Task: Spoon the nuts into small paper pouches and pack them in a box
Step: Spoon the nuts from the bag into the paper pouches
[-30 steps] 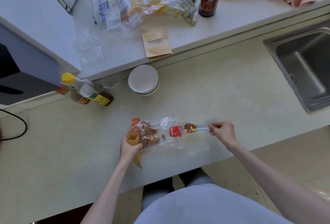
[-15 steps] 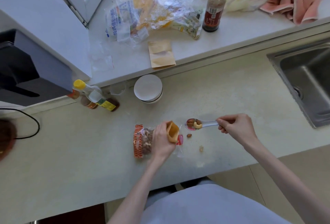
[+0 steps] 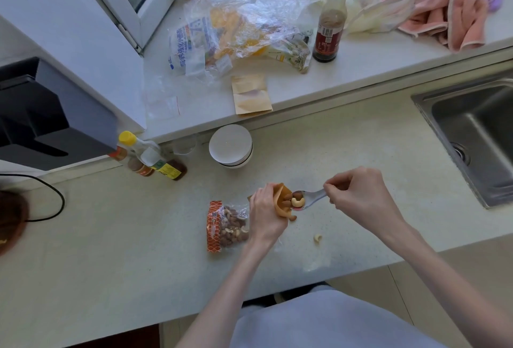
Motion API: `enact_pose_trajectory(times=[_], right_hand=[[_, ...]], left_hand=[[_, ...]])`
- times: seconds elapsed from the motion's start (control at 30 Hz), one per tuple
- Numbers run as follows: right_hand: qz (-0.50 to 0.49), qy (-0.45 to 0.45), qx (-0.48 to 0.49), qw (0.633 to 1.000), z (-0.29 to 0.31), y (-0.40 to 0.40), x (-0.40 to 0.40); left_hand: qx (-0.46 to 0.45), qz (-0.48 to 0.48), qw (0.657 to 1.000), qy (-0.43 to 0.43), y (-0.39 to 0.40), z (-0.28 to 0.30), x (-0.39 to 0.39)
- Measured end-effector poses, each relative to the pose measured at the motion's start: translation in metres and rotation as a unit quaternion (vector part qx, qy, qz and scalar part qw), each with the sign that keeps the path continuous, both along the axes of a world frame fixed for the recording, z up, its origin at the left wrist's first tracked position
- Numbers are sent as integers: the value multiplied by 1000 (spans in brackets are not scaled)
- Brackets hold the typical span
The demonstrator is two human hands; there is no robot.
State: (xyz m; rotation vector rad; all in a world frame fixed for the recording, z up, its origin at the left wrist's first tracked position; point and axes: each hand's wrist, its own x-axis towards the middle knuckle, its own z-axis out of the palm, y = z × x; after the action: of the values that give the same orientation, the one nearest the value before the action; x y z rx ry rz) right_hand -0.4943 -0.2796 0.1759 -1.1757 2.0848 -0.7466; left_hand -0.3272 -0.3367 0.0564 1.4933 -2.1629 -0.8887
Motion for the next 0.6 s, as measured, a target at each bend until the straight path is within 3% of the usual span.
enact_pose_trajectory(times=[0.6], right_hand=[[33,77,-112,990,3,-9,-2]], left_hand=[[7,-6,999,53,1,0,-2]])
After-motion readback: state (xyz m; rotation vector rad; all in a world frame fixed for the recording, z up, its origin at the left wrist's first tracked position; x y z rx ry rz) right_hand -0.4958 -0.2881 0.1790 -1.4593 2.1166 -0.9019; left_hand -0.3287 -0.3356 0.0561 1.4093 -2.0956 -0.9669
